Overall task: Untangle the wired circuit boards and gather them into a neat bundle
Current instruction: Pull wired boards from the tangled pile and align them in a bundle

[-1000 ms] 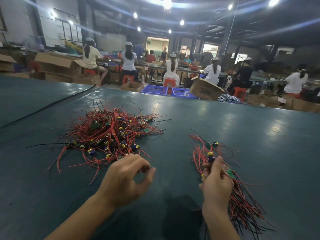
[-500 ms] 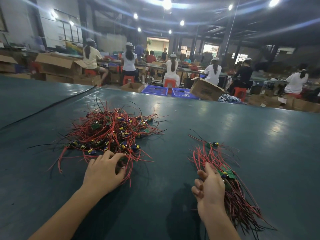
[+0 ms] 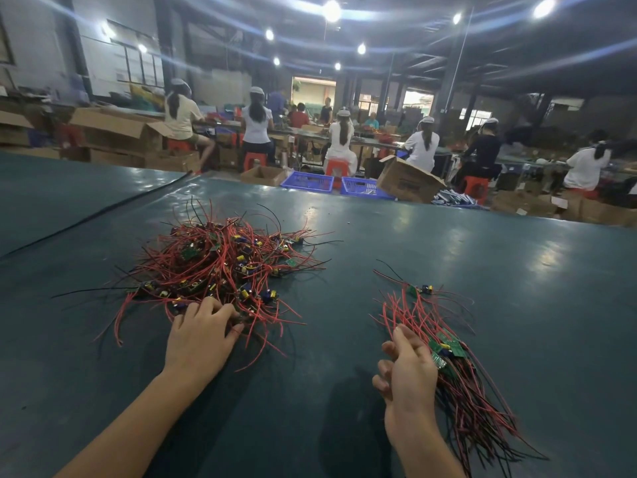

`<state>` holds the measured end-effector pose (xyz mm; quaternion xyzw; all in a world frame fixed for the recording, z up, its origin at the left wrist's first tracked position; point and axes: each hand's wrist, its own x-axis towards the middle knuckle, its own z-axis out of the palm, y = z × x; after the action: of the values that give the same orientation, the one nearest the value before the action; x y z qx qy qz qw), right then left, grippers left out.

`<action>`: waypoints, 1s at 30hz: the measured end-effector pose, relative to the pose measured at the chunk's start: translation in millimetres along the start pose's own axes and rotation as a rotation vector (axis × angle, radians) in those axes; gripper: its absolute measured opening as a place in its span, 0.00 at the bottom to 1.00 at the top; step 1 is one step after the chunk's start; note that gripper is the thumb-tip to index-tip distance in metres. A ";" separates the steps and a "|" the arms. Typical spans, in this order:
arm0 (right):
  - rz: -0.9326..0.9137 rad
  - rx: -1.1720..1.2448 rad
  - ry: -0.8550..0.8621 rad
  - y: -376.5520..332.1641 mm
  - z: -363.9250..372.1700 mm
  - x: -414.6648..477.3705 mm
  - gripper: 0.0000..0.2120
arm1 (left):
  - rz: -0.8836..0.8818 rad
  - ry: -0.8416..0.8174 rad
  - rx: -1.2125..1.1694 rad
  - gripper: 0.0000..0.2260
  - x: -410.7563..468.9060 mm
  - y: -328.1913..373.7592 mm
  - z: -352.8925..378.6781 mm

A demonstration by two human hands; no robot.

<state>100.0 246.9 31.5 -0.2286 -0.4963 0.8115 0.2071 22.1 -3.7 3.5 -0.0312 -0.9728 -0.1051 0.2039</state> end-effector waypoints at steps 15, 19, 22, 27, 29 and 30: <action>0.001 -0.028 -0.018 0.8 1.3 -2.7 0.03 | 0.376 0.222 -0.232 0.15 -19.2 35.1 -12.8; 0.014 -0.032 -0.026 0.6 1.5 -4.1 0.02 | 0.439 0.225 -0.289 0.15 -23.1 39.1 -13.1; 0.021 -0.035 -0.033 1.5 2.5 -4.6 0.02 | 0.514 0.261 -0.299 0.14 -25.0 43.7 -15.9; 0.000 -0.085 -0.082 5.5 4.5 -6.3 0.03 | 0.635 0.319 -0.252 0.19 -32.9 57.2 -16.8; -0.015 -0.121 -0.131 7.9 6.2 -8.3 0.09 | 0.631 0.325 -0.265 0.18 -36.1 62.3 -16.8; -0.018 -0.120 -0.153 8.3 7.0 -9.7 0.14 | 0.611 0.319 -0.288 0.17 -37.3 63.4 -16.7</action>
<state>102.9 232.9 28.5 -0.1734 -0.5605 0.7935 0.1615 69.3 53.9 15.5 -0.3317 -0.8499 -0.1789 0.3683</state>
